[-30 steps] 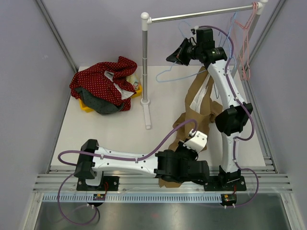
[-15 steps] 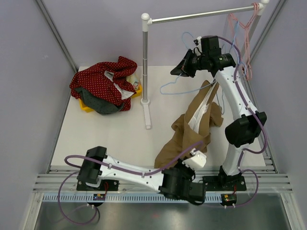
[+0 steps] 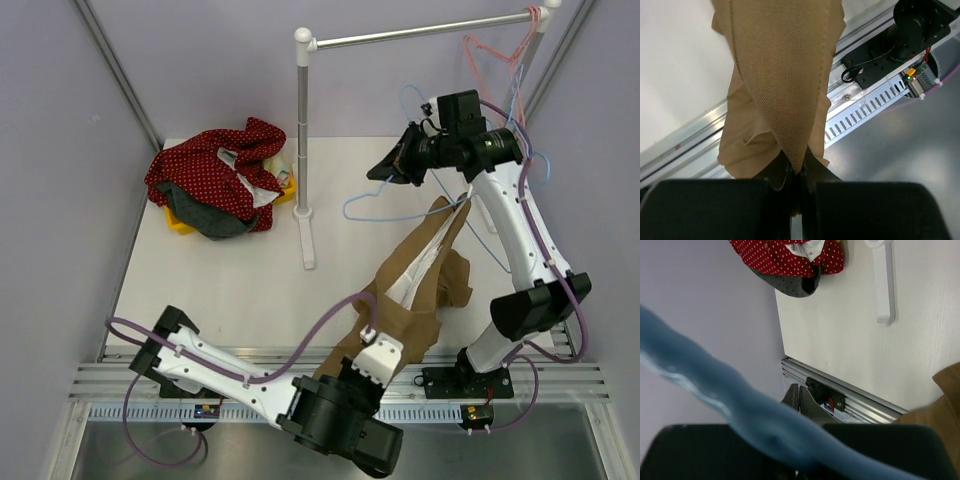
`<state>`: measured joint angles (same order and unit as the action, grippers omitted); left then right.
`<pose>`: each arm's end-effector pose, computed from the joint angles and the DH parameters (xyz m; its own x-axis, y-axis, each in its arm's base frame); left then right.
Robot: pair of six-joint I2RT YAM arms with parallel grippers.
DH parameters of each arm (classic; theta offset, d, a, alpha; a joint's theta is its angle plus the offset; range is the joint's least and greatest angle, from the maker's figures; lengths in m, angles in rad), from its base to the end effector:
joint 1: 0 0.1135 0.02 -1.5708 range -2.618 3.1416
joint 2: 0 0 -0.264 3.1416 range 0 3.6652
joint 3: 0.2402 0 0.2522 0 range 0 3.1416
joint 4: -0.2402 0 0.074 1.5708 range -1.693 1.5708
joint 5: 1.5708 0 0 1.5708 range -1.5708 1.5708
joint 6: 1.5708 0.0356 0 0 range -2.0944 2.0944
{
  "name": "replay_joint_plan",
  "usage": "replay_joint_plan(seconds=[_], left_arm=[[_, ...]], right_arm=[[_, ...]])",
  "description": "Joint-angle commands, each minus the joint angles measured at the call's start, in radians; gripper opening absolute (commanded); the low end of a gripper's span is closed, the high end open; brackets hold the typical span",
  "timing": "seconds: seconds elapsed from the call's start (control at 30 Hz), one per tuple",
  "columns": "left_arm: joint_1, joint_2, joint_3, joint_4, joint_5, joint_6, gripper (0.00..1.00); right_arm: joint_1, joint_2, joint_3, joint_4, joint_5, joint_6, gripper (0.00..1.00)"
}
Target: Remove the skirt from the hanger
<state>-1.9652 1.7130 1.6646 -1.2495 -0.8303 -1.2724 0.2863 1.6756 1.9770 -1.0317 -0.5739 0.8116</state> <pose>-0.1031 -0.3161 0.3285 -0.5596 0.3336 -0.7586 0.5593 0.8275 -0.0486 0.3218 0.1149 0.4368 -0.8940 0.3719 -0.2501 0.0339 0.6126 0.7897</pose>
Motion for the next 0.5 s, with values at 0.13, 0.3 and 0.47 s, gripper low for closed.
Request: replay_joint_plan(seconds=[0.13,0.3,0.47], left_arm=[[-0.261,-0.102,0.043,-0.300,0.117,-0.122,0.00],[-0.072,-0.061,0.076,-0.210,-0.173,-0.047,0.00],[0.003,-0.003,0.156,-0.068,-0.416,0.030,0.00]], right_arm=[[-0.055,-0.368,-0.361,0.551,0.039,-0.249,0.00],[-0.050,-0.586,-0.650,0.934,-0.012,0.201,0.00],[-0.052,-0.682,-0.728,1.174,0.084,0.467,0.00]])
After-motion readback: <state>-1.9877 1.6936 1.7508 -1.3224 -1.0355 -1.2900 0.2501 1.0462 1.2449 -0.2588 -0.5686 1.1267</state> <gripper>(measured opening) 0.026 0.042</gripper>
